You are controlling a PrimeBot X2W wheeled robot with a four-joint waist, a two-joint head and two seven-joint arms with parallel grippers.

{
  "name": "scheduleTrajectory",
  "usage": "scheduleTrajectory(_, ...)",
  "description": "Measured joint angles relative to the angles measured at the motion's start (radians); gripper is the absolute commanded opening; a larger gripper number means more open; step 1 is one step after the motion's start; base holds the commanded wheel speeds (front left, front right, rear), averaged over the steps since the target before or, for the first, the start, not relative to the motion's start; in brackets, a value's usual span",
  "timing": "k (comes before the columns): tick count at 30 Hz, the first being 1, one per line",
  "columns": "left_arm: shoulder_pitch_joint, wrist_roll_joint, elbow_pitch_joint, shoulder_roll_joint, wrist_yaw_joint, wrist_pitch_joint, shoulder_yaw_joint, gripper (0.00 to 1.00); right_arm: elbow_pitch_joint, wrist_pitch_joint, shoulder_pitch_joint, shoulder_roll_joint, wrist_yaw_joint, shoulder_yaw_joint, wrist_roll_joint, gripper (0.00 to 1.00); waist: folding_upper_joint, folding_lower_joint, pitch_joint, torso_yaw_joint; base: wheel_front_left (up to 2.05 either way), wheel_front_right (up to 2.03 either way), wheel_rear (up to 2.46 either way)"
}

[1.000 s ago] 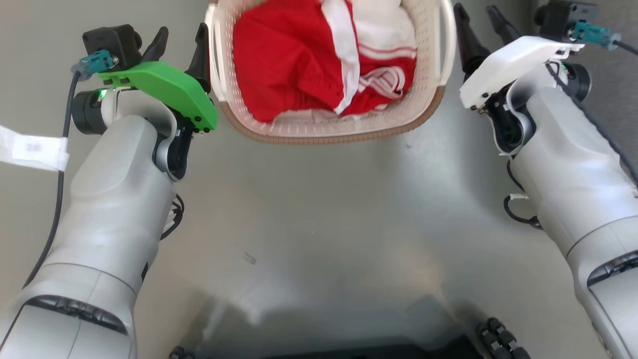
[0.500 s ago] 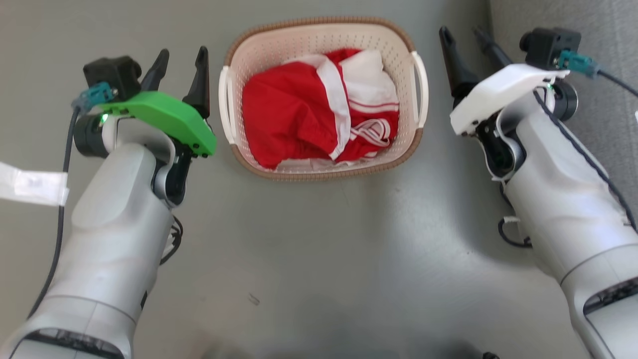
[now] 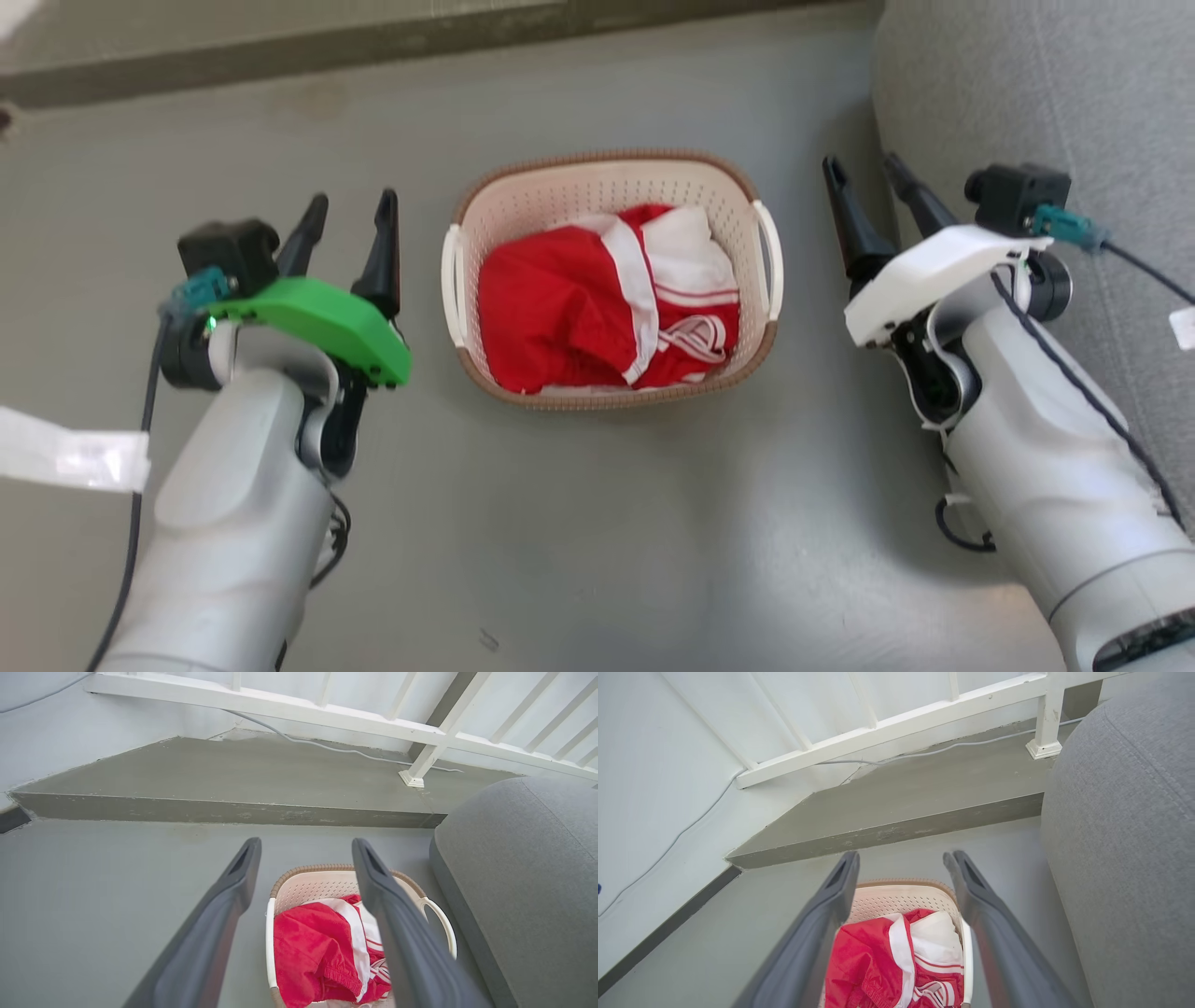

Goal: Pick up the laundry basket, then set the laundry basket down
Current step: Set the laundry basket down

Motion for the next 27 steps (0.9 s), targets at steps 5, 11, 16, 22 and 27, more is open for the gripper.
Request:
scheduleTrajectory(5,0.073,0.032,-0.036,0.001,0.0,0.0,0.028,1.0,-0.042,0.0,0.058,0.002,0.0,-0.016,-0.011,1.0,0.0,0.0,-0.066,0.002,0.0,0.0,0.0)
scheduleTrajectory(11,0.147,0.043,-0.095,-0.002,0.002,0.0,0.07,1.0,-0.102,0.0,0.126,0.006,0.0,-0.043,-0.023,1.0,0.0,0.0,-0.142,0.002,0.0,0.0,0.0)
scheduleTrajectory(16,0.204,0.1,-0.154,-0.001,0.007,0.0,0.087,1.0,-0.172,0.0,0.184,0.011,0.0,-0.079,-0.049,1.0,0.0,0.0,-0.196,0.0,0.0,0.0,0.0)
scheduleTrajectory(22,0.257,0.155,-0.221,0.0,0.025,0.0,0.101,1.0,-0.215,0.0,0.262,0.013,0.0,-0.093,-0.072,1.0,0.0,0.0,-0.248,-0.001,0.0,0.0,0.0)
scheduleTrajectory(27,0.314,0.176,-0.267,0.0,0.037,0.0,0.129,1.0,-0.256,0.0,0.299,0.017,0.0,-0.105,-0.088,1.0,0.0,0.0,-0.281,-0.003,0.0,0.0,0.0)
